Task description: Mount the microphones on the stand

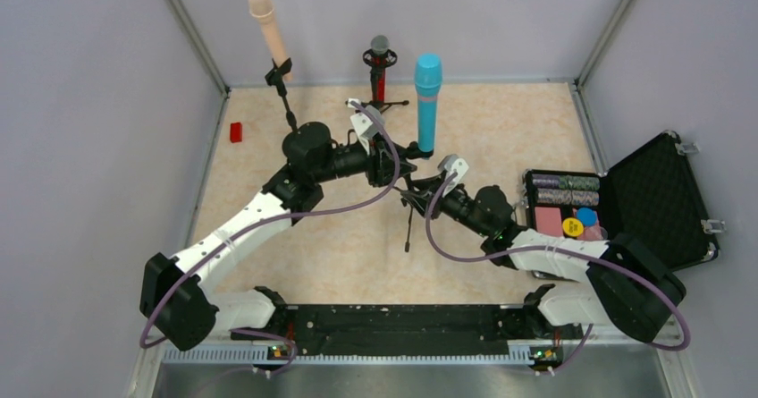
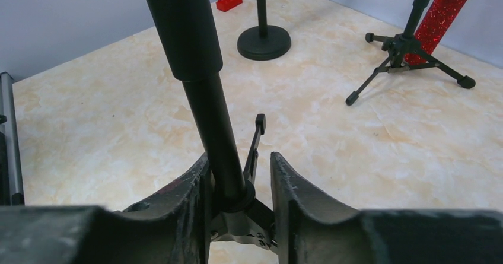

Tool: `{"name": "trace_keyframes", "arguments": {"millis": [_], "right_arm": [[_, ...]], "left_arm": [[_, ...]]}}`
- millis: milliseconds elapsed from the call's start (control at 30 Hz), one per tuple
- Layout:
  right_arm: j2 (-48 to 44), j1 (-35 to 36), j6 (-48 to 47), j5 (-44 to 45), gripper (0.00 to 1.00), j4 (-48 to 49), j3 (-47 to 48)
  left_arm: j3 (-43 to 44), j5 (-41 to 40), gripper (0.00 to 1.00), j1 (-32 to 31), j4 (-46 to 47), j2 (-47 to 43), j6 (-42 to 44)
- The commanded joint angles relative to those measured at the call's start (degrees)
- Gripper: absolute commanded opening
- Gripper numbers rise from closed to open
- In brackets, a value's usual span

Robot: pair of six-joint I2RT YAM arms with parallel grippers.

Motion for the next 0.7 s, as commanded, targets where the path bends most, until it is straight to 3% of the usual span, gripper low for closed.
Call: {"name": "trace_keyframes", "arguments": {"millis": [0,100,133,167,500,667], "right_arm": [[2.3,0.3,-0.2,2.9,0.27,-8.4,-0.3],[2.2,0.4,0.4,4.1,0.12,-7.4,-0.8],[2.0,0.7,0.4,4.8,0.02,-7.0,-1.0],[1.8,0.8,0.4,5.7,0.0,-6.9,-1.1],[0.3,2.0,-0.8,10.7,0.0,-9.8,-0.4],[0.4,2.2,-0.3,11.0,0.0,-10.2,-0.6]], "left_arm": [[6.9,-1.5,0.0,-0.1,10.3,-3.5,-1.6],[8.5,-3.5,0.0,0.0,7.2,-3.1,-1.7],[9.2,-4.2,0.0,-0.1,6.0,-2.9,-1.9],[9.9,-5.1,0.0,-0.1,4.7,-2.6,-2.0],[18.5,-20.0,0.0,-1.1,-8.4,0.4,-6.4],[20.0,-23.1,0.0,-2.0,-11.0,0.8,-4.9]]}}
